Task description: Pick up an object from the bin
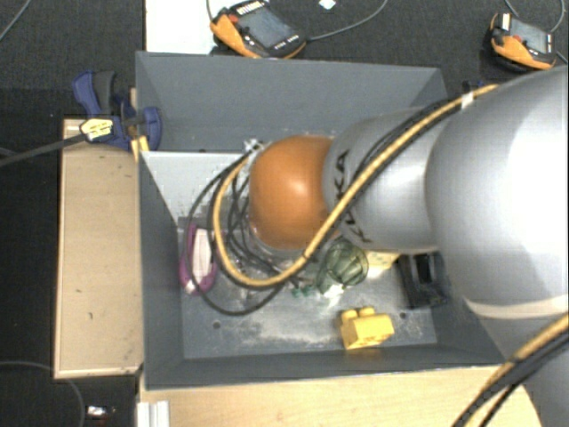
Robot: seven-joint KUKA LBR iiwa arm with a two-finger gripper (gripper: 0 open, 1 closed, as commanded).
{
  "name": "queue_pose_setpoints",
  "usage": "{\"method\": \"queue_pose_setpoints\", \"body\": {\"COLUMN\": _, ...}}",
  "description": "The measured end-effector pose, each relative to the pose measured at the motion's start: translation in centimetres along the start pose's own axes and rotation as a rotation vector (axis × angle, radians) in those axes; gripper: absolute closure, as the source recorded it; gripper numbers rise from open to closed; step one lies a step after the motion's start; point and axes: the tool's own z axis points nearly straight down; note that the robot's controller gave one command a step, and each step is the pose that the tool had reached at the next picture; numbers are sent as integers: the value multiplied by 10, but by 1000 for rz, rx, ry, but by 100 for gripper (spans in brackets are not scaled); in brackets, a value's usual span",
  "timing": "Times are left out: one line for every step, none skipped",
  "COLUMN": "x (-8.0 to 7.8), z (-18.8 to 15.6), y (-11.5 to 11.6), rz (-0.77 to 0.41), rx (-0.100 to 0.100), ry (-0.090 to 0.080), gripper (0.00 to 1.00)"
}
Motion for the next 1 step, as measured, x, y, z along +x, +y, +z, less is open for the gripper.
{"method": "queue_pose_setpoints", "body": {"x": -43, "z": -6, "y": -11, "rz": -259, "rx": 0, "ry": -6, "gripper": 100}}
